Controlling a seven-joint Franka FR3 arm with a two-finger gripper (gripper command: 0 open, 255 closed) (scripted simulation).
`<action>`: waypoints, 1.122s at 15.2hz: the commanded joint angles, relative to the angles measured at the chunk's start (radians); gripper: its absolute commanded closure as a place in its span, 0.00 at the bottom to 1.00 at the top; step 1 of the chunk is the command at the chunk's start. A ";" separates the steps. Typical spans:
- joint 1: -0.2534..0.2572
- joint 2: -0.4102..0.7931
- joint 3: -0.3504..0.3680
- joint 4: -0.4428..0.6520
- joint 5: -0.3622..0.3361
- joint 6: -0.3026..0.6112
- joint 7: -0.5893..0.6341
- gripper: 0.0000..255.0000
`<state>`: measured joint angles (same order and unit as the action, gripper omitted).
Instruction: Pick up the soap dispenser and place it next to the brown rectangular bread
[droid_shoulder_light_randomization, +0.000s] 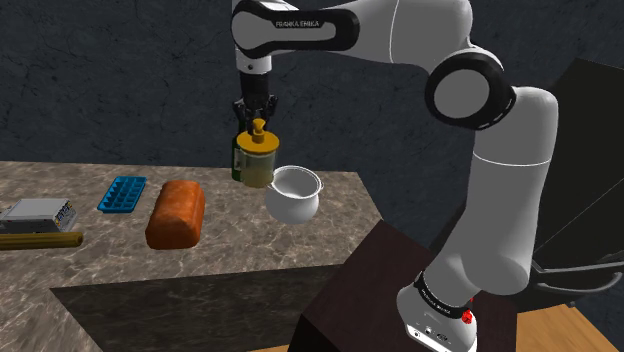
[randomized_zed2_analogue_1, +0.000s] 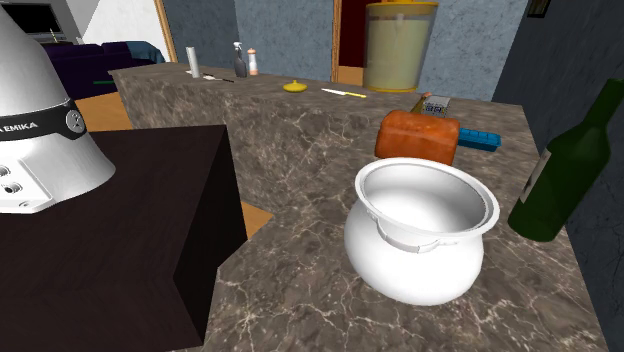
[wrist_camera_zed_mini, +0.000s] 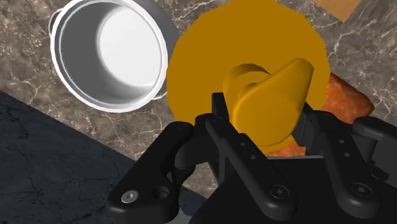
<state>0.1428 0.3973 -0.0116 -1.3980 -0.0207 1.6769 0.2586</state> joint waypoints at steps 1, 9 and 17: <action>0.027 0.036 0.013 0.053 0.000 -0.018 0.040 1.00; 0.111 0.193 0.042 0.275 -0.004 -0.084 0.149 1.00; 0.110 0.190 0.042 0.163 -0.004 0.025 0.150 1.00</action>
<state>0.2537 0.5899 0.0307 -1.2179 -0.0246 1.6861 0.4091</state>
